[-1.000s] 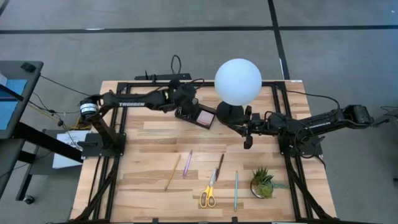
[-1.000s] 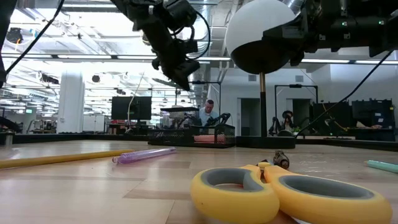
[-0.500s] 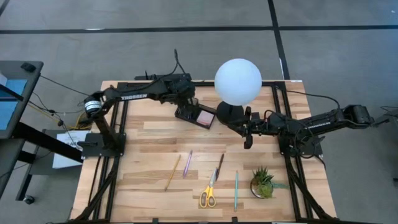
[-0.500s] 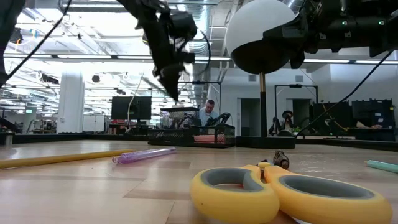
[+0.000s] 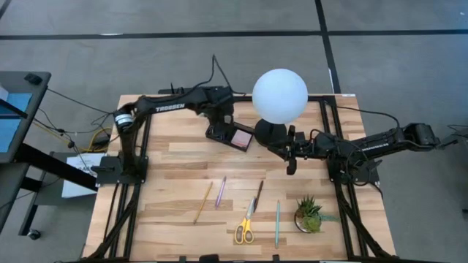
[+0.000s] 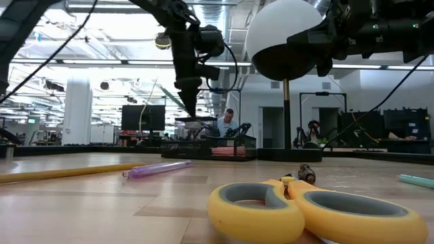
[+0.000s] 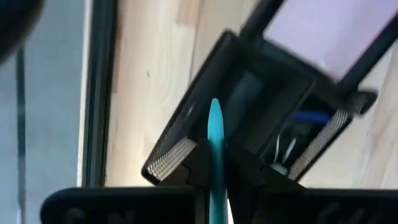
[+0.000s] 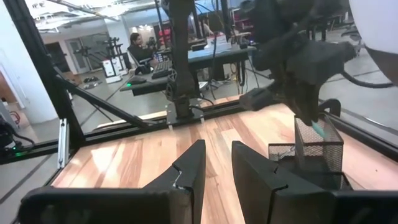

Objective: Pick and place office supplies into organizer
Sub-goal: Put the blue pen into the black desk organizer, then put the yellow pencil into the black desk organizer

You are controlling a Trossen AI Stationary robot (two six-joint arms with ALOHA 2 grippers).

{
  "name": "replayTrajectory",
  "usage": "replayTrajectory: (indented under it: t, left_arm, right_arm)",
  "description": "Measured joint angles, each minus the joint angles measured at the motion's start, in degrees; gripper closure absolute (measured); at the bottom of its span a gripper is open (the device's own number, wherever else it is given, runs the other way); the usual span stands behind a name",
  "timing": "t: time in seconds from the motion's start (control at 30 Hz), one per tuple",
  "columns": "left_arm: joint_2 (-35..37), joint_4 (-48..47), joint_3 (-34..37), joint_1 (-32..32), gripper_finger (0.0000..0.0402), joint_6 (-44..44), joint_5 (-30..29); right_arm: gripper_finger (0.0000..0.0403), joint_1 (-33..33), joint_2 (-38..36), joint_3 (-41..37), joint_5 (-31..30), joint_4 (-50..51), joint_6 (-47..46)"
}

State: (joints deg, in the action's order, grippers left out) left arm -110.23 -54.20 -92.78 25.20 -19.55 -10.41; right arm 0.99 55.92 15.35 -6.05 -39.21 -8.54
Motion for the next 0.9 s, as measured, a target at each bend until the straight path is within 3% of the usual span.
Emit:
replayTrajectory:
  t: [0.17, 0.4, 0.67, 0.9]
  left_arm:
    - [-7.45, -13.09, -10.27, 0.39, 0.0382, -7.42, -1.31]
    - [-15.38, -17.17, -19.90, 0.28, 0.0380, -8.76, -2.20]
    - [-17.50, -18.49, -21.60, -2.18, 0.0333, -13.71, -8.42]
    - [-17.43, -19.44, -21.61, -4.37, 0.0282, -11.70, -10.89]
  right_arm:
    - [0.0332, -0.02, 0.00, 0.00, -0.01, 0.18, 0.02]
    - [0.0332, -0.02, 0.00, 0.00, 0.00, 1.20, 0.10]
    - [0.0332, -0.02, 0.00, 0.00, 0.00, 3.41, 0.13]
    - [0.0332, -0.02, 0.00, 0.00, 0.00, 3.37, -0.01]
